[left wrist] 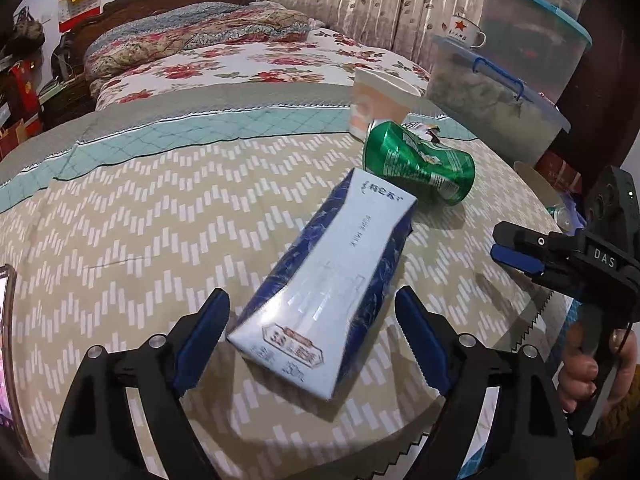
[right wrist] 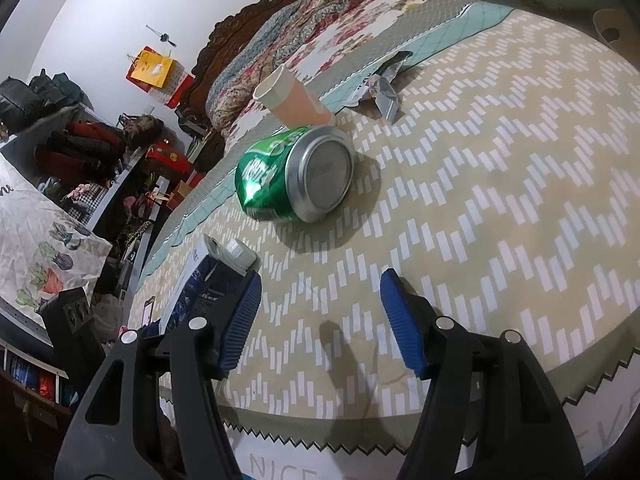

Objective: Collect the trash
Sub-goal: 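Grasp the green can with the right tool while the left regrips the milk carton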

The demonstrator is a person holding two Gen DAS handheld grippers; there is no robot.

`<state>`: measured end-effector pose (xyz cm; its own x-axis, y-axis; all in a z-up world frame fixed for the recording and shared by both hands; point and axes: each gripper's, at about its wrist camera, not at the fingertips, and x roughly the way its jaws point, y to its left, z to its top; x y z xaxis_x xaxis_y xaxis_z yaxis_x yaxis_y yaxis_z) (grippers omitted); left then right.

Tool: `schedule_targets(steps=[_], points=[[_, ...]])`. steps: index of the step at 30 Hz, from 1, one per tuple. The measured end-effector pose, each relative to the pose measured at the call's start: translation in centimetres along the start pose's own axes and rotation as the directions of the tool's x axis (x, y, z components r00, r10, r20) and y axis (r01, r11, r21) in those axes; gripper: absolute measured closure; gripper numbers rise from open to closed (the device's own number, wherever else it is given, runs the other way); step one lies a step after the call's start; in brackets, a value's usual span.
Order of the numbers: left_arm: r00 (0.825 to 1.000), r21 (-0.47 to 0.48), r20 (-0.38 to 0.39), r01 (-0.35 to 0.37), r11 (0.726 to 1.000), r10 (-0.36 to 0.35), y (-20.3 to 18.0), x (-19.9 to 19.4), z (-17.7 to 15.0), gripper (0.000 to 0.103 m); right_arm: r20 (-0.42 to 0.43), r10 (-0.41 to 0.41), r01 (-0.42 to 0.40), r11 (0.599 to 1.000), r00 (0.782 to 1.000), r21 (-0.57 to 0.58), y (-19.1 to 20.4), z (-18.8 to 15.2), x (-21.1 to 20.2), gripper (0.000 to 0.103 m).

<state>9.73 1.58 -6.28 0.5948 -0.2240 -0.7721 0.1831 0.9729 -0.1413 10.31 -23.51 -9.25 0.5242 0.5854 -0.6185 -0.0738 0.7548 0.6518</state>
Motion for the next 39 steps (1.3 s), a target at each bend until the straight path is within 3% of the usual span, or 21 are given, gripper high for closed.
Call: schedule_targets(steps=[6, 13, 22, 24, 25, 26, 29, 33, 39], points=[[1.0, -0.058, 0.031, -0.001, 0.998, 0.003, 1.1, -0.5, 0.7, 0.015, 0.054, -0.026, 0.027, 0.999, 0.998, -0.029, -0.2, 0.8, -1.5, 0.035], [0.999, -0.058, 0.051, -0.003, 0.998, 0.006, 0.5, -0.5, 1.5, 0.014, 0.146, -0.043, 0.05, 0.998, 0.988, -0.045, -0.4, 5.3, -3.2, 0.033], [0.999, -0.035, 0.046, -0.021, 0.999, 0.023, 0.2, 0.2, 1.8, 0.013, 0.029, -0.024, 0.027, 0.994, 0.999, -0.103, 0.2, 10.4, 2.0, 0.032], [0.999, -0.041, 0.047, -0.021, 0.999, 0.023, 0.3, 0.1, 1.8, 0.013, 0.005, -0.02, 0.021, 0.993, 1.0, -0.117, 0.4, 10.8, 3.0, 0.035], [0.998, -0.039, 0.049, -0.022, 0.999, 0.024, 0.3, 0.1, 1.8, 0.013, -0.015, -0.013, 0.011, 0.992, 1.0, -0.125, 0.6, 10.9, 3.5, 0.042], [0.998, -0.036, 0.052, -0.021, 0.999, 0.023, 0.3, 0.0, 1.8, 0.014, -0.034, -0.002, -0.002, 0.991, 0.999, -0.132, 0.8, 10.9, 3.8, 0.051], [0.997, -0.032, 0.07, -0.009, 0.999, 0.011, 0.5, -0.4, 1.6, 0.025, -0.059, 0.018, -0.027, 0.988, 0.998, -0.153, 1.7, 9.8, 3.9, 0.06], [0.994, -0.051, 0.102, -0.031, 0.998, 0.036, 1.0, -1.1, 1.9, 0.032, -0.089, 0.055, -0.068, 0.986, 0.995, -0.153, 2.7, 7.2, 3.1, 0.06], [0.997, -0.054, 0.073, 0.0, 0.999, 0.004, 1.1, -0.8, 1.5, 0.03, -0.109, 0.086, -0.105, 0.978, 0.99, -0.178, 4.3, 3.4, 2.2, 0.059]])
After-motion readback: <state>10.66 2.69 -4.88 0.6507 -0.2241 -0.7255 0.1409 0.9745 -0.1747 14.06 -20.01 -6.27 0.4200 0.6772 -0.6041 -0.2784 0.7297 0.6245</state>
